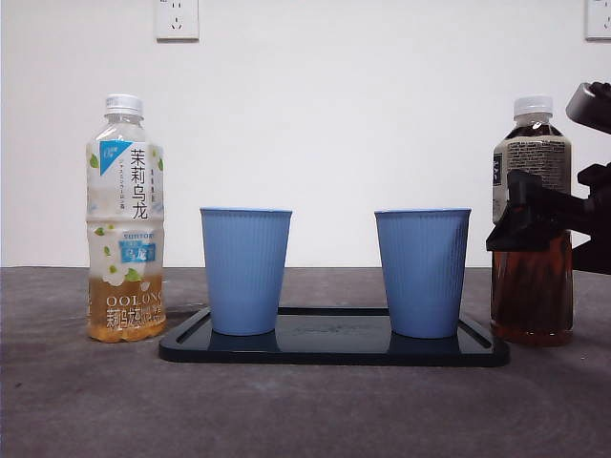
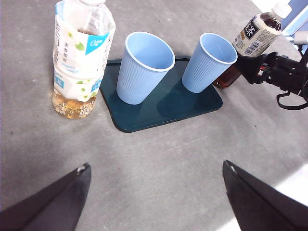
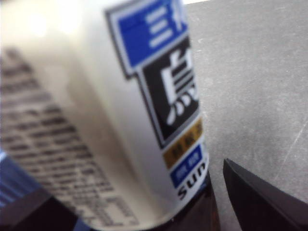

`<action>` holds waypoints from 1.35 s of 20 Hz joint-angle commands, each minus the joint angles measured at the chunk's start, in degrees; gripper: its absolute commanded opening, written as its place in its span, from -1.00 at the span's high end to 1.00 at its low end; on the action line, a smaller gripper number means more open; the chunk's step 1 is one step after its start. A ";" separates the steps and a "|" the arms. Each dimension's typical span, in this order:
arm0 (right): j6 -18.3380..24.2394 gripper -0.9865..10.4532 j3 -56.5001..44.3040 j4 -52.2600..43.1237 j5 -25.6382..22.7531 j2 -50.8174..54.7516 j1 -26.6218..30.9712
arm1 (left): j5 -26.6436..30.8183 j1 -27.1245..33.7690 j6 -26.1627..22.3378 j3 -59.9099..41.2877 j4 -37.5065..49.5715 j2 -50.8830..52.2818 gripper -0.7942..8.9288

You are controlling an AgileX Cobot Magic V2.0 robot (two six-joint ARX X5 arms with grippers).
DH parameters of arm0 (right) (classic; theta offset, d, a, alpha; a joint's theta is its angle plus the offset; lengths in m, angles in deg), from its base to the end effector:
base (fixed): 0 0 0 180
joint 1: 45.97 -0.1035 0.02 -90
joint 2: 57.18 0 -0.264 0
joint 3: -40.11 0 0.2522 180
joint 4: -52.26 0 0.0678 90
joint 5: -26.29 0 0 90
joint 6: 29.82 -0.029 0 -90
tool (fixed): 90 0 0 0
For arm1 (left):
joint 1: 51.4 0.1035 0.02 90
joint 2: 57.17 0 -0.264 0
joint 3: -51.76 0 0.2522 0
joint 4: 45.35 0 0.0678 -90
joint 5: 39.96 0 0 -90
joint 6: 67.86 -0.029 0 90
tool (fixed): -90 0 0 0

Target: Pour the drink into the cup

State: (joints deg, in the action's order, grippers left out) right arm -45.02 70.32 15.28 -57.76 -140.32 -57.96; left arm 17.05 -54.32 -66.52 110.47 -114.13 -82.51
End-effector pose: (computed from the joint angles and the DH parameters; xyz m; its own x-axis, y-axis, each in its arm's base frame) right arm 0.2277 0.0514 0.1378 0.9139 0.3001 -0.2733 -0.2230 0.9339 0.2796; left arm 0.0662 -0.0192 0.3018 0.6550 -0.5786 -0.4860 0.4723 0.8155 -0.3345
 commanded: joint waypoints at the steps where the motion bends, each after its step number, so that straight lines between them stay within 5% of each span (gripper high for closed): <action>1: 0.66 0.07 0.00 -2.73 -0.46 -2.58 -0.26 | -0.26 -0.11 -0.70 1.07 0.70 -0.11 -0.06; 6: 0.70 0.10 0.07 -5.25 -1.95 -4.76 -0.26 | -0.24 -0.11 -0.68 1.07 0.70 -0.13 -0.06; 11: 0.74 0.47 0.07 -7.41 -1.90 -4.83 -0.26 | -0.24 -0.11 -0.68 1.07 0.68 -0.13 -0.06; 18: 0.94 0.54 0.07 -4.61 -1.53 0.90 -0.26 | -0.20 -0.11 -0.74 1.07 0.70 -0.11 -0.06; 22: 3.50 0.55 1.38 7.15 -3.15 10.34 -0.26 | -0.20 -0.11 -0.92 1.07 0.96 -0.13 -0.06; 27: 12.09 0.55 11.91 35.89 -7.58 20.11 -0.39 | -0.22 -0.11 -0.92 1.07 1.01 -0.11 -0.06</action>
State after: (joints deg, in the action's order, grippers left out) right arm -36.37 79.83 52.00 -64.95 -120.89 -58.15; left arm 17.05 -54.32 -66.54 110.47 -113.70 -82.51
